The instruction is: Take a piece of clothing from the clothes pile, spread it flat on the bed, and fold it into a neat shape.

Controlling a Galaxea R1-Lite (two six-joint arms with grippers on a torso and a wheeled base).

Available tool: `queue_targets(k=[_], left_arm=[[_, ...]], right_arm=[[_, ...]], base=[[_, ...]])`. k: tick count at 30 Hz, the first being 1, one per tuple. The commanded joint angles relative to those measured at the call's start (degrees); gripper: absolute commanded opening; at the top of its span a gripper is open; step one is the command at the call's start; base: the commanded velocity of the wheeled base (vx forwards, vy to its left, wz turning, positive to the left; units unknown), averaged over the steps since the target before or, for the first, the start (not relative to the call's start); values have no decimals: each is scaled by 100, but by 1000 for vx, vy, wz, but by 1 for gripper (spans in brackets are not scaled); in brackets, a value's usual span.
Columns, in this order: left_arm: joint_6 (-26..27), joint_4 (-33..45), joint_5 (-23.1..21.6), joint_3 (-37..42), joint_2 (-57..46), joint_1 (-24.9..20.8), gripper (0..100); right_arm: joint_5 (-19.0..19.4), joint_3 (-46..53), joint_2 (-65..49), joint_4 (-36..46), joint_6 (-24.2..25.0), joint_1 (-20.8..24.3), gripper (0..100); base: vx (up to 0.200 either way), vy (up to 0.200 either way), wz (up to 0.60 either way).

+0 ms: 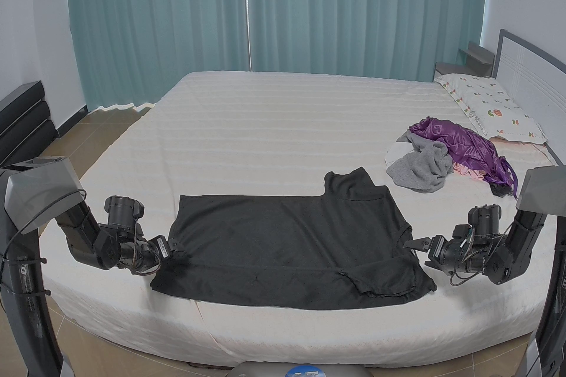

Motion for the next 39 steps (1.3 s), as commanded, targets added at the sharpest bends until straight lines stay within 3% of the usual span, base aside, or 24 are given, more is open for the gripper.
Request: queue_targets(k=[1, 9, 16, 28, 36, 39], left_arm=[[-207, -16, -32, 69, -324, 81, 100], [-805, -157, -103, 104, -395, 160, 100], [-849, -227, -103, 122, -386, 151, 100], [-857, -227, -103, -10, -386, 160, 100], [-857, -183, -164, -854, -52, 134, 100], [-831, -166, -278, -1592, 361, 98, 100]], right_arm=[[141, 278, -220, -319, 414, 18, 100], [519, 621, -9, -1365, 1390, -87, 100], [510, 700, 70, -1532, 1407, -52, 100], [510, 709, 62, -1532, 1407, -34, 100], [501, 709, 70, -1532, 1407, -34, 100], [501, 718, 70, -1532, 1399, -26, 100]], base=[[0, 0, 0], [0, 0, 0], [171, 0, 0], [0, 0, 0], [0, 0, 0], [0, 0, 0]])
